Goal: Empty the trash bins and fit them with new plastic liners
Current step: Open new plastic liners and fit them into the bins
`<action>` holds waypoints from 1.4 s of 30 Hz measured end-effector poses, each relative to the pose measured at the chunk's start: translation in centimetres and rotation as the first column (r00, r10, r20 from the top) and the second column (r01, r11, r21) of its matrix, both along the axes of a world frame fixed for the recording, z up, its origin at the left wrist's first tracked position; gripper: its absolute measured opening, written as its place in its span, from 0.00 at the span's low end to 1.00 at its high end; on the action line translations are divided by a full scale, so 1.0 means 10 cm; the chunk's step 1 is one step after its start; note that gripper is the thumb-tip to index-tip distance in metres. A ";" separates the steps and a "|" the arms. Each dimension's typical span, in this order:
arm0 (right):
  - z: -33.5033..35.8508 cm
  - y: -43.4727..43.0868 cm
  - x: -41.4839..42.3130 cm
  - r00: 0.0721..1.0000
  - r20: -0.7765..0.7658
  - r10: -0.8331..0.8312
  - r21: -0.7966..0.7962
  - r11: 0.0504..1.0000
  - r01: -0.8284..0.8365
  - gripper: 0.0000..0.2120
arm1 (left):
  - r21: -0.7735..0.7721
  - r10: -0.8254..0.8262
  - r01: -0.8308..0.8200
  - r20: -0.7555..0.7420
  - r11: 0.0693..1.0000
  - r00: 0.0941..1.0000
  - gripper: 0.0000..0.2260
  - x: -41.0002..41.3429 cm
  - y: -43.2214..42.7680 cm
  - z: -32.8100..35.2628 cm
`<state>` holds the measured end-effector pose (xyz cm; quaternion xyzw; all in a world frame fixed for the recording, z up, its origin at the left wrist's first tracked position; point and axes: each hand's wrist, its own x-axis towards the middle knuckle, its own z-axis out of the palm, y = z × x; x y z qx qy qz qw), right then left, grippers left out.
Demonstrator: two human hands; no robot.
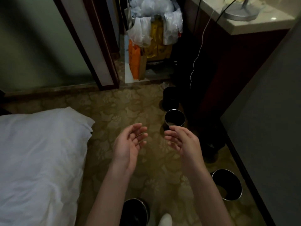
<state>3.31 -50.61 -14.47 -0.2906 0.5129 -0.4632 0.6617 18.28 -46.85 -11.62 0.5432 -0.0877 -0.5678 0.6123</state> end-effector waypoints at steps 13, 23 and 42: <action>-0.02 -1.36 0.23 0.993 -0.101 -0.054 -0.072 0.996 0.047 0.10 | -0.080 -0.115 0.107 -0.111 0.991 0.987 0.12 0.21 -1.62 -0.21; 0.12 -2.95 1.46 0.972 -0.203 -0.116 -0.103 0.990 0.097 0.09 | -0.123 -0.291 0.272 -0.180 0.955 0.940 0.13 1.19 -3.55 -0.15; -0.02 -5.40 2.50 0.983 -0.156 -0.092 -0.085 0.993 0.079 0.09 | -0.046 -0.191 0.186 -0.169 0.981 0.967 0.13 2.45 -5.72 -0.25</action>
